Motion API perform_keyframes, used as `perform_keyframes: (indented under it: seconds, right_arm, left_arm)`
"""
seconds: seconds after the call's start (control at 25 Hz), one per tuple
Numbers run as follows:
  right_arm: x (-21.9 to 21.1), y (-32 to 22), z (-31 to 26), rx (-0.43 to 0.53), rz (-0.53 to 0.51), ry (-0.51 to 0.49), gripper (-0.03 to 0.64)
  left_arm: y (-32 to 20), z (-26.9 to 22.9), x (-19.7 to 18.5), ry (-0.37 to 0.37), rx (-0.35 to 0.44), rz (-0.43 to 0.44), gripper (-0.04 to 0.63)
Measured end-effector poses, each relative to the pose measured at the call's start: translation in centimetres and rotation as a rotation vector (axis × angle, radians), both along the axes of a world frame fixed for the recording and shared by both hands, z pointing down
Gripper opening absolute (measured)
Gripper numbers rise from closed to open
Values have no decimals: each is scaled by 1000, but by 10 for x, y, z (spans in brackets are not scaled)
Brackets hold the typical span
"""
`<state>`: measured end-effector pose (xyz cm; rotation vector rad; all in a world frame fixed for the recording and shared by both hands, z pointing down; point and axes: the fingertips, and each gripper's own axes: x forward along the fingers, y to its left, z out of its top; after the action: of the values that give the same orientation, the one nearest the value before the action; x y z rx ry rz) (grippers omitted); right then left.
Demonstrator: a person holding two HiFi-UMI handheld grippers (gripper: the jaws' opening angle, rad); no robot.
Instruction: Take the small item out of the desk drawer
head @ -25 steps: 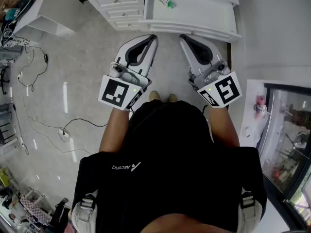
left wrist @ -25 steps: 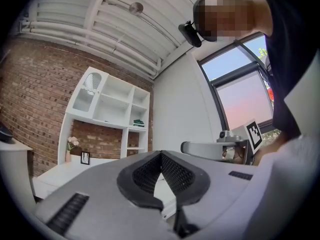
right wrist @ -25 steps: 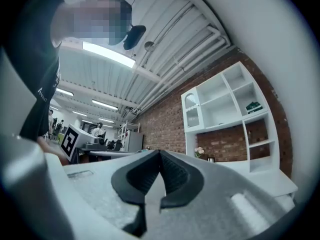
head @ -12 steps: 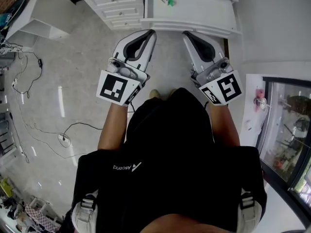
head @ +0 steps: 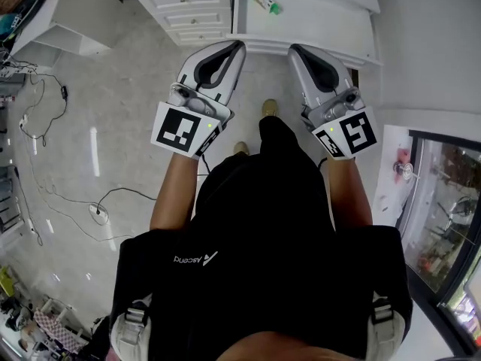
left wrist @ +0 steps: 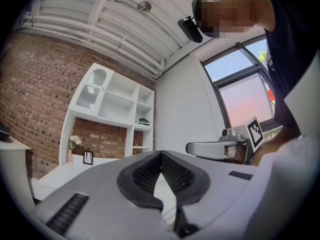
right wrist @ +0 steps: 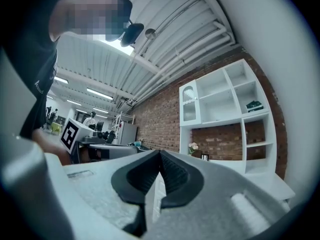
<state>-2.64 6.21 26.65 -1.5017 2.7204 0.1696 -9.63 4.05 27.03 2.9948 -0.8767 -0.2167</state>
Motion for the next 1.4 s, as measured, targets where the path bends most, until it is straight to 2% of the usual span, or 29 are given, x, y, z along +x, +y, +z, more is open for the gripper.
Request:
perform_keyframes:
  seconds: [0.2,0.32,0.52,0.88,1.32,1.4]
  right_arm:
    - [12,-37,12,-1,-15,39,2]
    - [23,-66,18,-6,-22,56,2]
    - [47,-114,31,-27,-38,84,2]
    - [89,-195,73,-123,-93,150,2]
    - [106,-259,144,-252,-150,243,2]
    - [107,-269,158,-281,-147,252,2]
  left_arm:
    - [-35,11,11,-33,-8,-31,-2]
    - [-64,13,22,-20,4,-47,-2]
    - [-109,31,43,-78,-24,-83,-2]
    - [-179,49,87,-115,-45,-164,-2]
    - [-237,90,103,-159,-128,-275,-2]
    - [-247,99,104,-165,-112,-277,-2]
